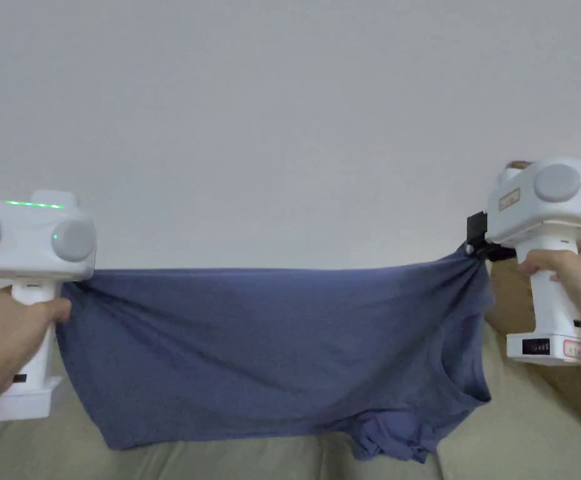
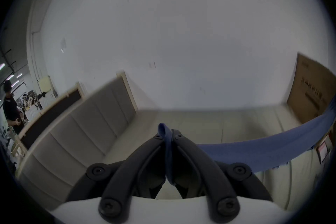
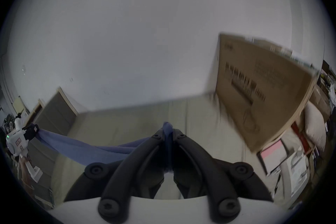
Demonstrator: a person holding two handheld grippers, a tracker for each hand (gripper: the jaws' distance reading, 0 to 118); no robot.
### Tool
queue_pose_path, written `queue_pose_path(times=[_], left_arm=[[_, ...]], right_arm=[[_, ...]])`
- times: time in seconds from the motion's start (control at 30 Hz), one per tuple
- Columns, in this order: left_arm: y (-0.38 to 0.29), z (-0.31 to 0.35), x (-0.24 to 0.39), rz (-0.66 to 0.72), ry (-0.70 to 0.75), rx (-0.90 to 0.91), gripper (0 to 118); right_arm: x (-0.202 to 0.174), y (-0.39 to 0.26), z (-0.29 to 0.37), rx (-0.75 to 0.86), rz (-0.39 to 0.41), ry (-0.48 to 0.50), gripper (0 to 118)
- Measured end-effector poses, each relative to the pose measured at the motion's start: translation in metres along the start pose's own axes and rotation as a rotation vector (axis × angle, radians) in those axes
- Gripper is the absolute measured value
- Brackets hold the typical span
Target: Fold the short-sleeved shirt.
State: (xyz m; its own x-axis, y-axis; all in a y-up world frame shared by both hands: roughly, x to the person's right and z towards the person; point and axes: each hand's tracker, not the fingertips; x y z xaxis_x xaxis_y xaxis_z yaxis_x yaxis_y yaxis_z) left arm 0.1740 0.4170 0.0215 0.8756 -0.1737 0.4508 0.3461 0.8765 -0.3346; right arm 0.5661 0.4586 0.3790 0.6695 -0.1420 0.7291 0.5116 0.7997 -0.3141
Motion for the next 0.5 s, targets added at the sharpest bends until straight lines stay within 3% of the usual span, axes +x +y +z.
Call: queue_pose_path(times=[0.23, 0.37, 0.5], left_arm=[[-0.157, -0.068, 0.033, 0.014, -0.015, -0.235, 3], [-0.219, -0.075, 0.027, 0.019, -0.014, -0.353, 3], [-0.251, -0.06, 0.012, 0.05, -0.037, -0.39, 3]], right_arm=[[0.024, -0.15, -0.11, -0.298, -0.052, -0.045, 7], [0.042, -0.212, -0.132, -0.386, -0.069, -0.04, 7], [0.057, -0.244, -0.122, -0.416, -0.134, -0.034, 7]])
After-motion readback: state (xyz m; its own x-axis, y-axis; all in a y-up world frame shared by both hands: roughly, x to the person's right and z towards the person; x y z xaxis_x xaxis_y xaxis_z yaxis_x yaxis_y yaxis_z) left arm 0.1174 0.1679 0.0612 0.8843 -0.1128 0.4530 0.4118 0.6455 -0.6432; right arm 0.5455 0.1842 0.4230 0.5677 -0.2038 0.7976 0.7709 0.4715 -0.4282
